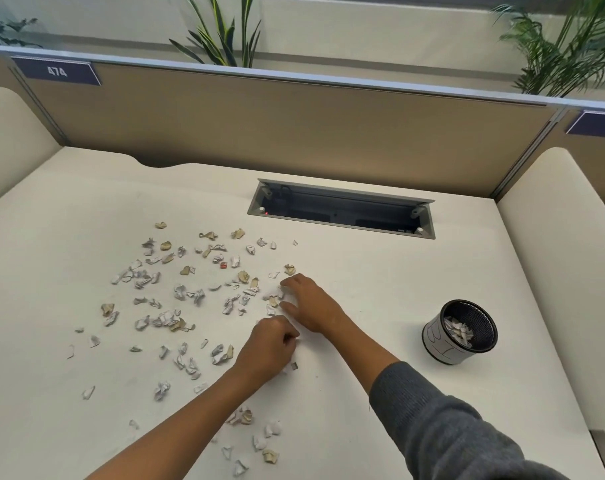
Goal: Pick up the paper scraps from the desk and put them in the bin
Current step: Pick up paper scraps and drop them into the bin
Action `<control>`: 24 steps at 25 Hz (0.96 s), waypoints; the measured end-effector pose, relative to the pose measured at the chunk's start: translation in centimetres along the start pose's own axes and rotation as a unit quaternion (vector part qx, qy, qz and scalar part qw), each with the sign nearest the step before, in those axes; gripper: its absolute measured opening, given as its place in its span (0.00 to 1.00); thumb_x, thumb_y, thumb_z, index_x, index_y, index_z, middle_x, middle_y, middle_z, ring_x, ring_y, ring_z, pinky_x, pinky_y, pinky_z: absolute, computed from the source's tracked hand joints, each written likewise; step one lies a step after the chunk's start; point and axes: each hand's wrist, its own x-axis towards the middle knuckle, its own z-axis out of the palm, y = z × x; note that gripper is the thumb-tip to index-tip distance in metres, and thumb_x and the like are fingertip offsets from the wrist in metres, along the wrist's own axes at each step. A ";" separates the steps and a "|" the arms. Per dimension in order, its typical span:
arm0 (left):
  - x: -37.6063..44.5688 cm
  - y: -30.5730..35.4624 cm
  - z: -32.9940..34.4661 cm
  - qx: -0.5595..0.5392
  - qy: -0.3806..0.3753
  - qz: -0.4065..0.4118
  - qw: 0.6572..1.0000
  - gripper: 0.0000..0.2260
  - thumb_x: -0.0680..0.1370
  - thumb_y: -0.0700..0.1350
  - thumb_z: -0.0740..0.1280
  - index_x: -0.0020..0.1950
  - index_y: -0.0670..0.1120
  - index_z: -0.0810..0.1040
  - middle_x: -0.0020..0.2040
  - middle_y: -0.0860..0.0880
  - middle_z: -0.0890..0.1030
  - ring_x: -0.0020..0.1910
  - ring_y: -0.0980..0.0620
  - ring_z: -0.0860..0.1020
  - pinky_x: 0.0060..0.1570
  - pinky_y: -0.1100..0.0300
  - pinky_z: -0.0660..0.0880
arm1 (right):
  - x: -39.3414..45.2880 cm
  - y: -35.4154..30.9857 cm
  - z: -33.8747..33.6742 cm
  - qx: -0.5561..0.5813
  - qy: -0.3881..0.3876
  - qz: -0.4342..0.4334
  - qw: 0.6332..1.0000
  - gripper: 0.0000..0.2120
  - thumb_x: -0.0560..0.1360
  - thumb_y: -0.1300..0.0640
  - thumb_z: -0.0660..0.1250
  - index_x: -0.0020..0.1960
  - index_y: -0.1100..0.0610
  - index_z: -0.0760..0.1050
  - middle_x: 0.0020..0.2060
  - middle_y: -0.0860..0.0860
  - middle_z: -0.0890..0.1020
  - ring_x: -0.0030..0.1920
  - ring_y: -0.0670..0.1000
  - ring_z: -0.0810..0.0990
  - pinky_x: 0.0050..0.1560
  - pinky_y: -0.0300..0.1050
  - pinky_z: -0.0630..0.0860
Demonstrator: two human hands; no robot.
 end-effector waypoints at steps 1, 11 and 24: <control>-0.2 -0.3 -0.7 -0.022 0.021 -0.015 0.999 0.08 0.73 0.38 0.69 0.48 0.45 0.86 0.46 0.53 0.85 0.41 0.57 0.81 0.45 0.67 0.76 | 0.0 -0.5 0.2 -0.009 -0.005 0.000 1.000 0.23 0.78 0.47 0.65 0.71 0.54 0.69 0.67 0.52 0.72 0.66 0.54 0.71 0.62 0.50 0.73; -0.5 -1.7 -5.2 -0.118 0.091 -0.170 0.974 0.07 0.71 0.39 0.72 0.42 0.50 0.87 0.33 0.57 0.82 0.32 0.61 0.80 0.33 0.73 0.72 | -0.8 -3.0 1.5 -0.079 0.038 -0.007 0.996 0.10 0.81 0.56 0.62 0.57 0.59 0.78 0.56 0.55 0.78 0.57 0.56 0.76 0.47 0.49 0.75; -1.3 0.5 -6.0 -0.190 0.106 -0.188 0.958 0.06 0.71 0.39 0.72 0.42 0.49 0.86 0.35 0.54 0.84 0.31 0.61 0.80 0.27 0.75 0.70 | -6.6 -1.2 -0.1 0.140 0.114 0.113 0.977 0.07 0.75 0.64 0.66 0.46 0.58 0.84 0.41 0.52 0.85 0.41 0.50 0.81 0.45 0.41 0.76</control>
